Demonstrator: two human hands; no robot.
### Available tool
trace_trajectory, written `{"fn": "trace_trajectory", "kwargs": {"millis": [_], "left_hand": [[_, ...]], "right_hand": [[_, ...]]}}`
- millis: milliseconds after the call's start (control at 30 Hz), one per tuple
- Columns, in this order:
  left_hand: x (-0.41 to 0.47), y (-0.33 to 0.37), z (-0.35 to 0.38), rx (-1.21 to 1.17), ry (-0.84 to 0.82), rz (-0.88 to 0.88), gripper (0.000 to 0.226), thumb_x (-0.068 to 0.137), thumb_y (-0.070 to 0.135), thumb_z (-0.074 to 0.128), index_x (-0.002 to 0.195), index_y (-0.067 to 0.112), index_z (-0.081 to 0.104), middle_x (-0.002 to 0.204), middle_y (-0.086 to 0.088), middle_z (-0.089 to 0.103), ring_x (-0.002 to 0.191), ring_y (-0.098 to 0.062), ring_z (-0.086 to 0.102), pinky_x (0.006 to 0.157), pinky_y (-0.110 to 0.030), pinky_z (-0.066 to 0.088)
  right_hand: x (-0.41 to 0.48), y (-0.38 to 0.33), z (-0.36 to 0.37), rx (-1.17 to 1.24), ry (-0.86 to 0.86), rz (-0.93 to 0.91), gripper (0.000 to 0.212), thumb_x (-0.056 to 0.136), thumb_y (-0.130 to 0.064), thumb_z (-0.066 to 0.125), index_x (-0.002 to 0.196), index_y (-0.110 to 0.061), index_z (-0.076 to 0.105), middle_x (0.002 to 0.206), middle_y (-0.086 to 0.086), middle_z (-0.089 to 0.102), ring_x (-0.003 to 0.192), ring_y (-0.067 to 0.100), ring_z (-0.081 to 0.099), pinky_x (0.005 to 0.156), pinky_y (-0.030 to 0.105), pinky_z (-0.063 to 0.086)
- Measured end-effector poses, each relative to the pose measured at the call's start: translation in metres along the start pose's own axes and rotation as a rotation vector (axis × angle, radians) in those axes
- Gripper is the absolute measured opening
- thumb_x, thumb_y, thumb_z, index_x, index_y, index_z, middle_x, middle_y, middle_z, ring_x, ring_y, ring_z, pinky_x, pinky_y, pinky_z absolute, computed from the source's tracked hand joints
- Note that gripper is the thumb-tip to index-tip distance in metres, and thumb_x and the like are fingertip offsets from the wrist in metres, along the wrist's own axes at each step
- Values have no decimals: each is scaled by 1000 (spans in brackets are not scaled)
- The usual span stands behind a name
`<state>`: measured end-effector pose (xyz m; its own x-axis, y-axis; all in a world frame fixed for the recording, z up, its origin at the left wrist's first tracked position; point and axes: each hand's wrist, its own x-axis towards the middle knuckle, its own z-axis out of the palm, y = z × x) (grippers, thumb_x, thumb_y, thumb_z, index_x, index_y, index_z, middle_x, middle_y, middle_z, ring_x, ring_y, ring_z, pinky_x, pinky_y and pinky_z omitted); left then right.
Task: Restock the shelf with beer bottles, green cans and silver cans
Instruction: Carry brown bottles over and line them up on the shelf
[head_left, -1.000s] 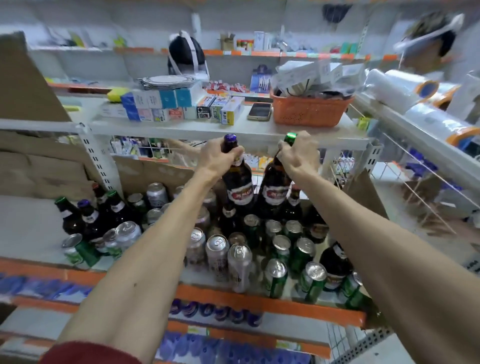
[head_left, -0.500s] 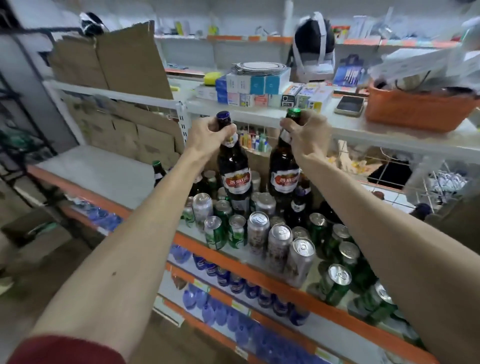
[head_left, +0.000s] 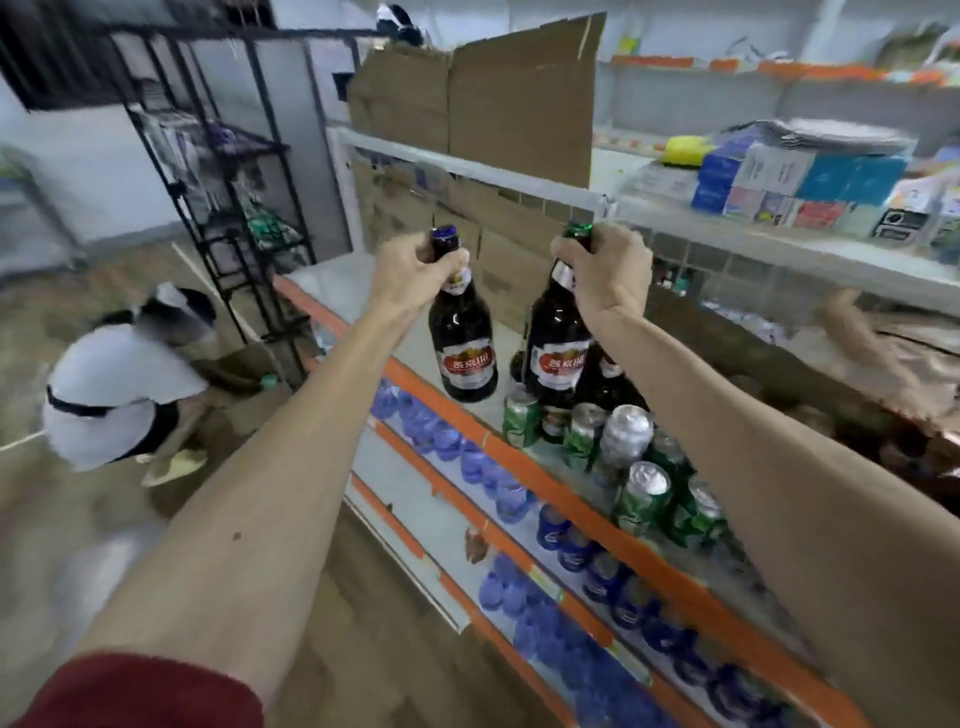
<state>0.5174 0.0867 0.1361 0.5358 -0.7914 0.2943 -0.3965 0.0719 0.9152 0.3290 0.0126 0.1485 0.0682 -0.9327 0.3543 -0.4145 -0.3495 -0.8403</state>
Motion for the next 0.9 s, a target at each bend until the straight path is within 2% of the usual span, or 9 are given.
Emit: {"fn": "trace_trajectory", "kwargs": {"millis": [100,167,300,433,533,667,800,833,900], "left_hand": [[36,-43,-50,37,-7,-31,9,85,17,75,91,12,72,81,-2,70,75,-14,65,78,-31,53],[57,-70,-80,48,8,-57,12,82,20,76,92,13,72,84,-4,70,78,-16,65,82,-34,55],[81,-115,-133,113,17,-113,12,86,16,73,91,6,70,82,-6,68,67,-6,60,63,-20,46],[104,-161,-177,133,40,-199,30,80,24,75,102,4,72,93,-9,74,84,-18,67,83,-33,51],[117,-178,-200,154,61,-210,27,84,23,75,106,8,74,101,-10,75,99,-25,69,92,-42,52],[137,-191,-228,175,87,-192,20,89,23,72,104,10,74,100,-9,75,93,-18,69,81,-31,51],[162,-200,-252,195,104,-176,13,90,25,71,87,12,71,78,1,69,72,-7,62,66,-18,42],[169,-203,-256,205,102,-173,12,90,25,72,84,13,70,76,2,68,71,-7,62,65,-17,42],[183,-211,-264,200,102,-173,16,88,26,73,92,11,73,87,-4,74,84,-16,69,72,-25,48]], "right_hand": [[2,-15,76,-5,-25,7,20,88,-31,67,75,-19,60,71,-7,57,70,12,52,54,24,33],[2,-24,125,3,-35,0,17,89,-28,67,79,-16,60,78,-4,58,76,16,53,62,25,33],[-4,-41,207,28,-81,9,13,90,-26,66,93,-13,69,83,-3,62,81,16,55,66,25,34],[-1,-52,275,-5,-143,3,14,88,-27,65,92,-15,69,82,-1,64,84,22,59,65,26,33],[6,-65,314,-44,-185,-9,11,90,-25,63,87,-15,66,83,5,66,83,27,58,65,28,32],[13,-85,360,-58,-232,-66,13,93,-24,60,89,-12,63,81,3,62,83,25,58,67,29,33],[25,-101,395,-32,-241,-97,15,95,-24,59,98,-11,67,82,-1,60,80,18,52,68,25,32],[28,-103,403,-23,-241,-95,15,95,-23,58,99,-11,67,82,-2,58,80,16,50,68,24,32],[34,-106,419,-10,-247,-95,13,96,-23,58,97,-12,65,82,-3,56,79,16,48,68,24,31]]}}
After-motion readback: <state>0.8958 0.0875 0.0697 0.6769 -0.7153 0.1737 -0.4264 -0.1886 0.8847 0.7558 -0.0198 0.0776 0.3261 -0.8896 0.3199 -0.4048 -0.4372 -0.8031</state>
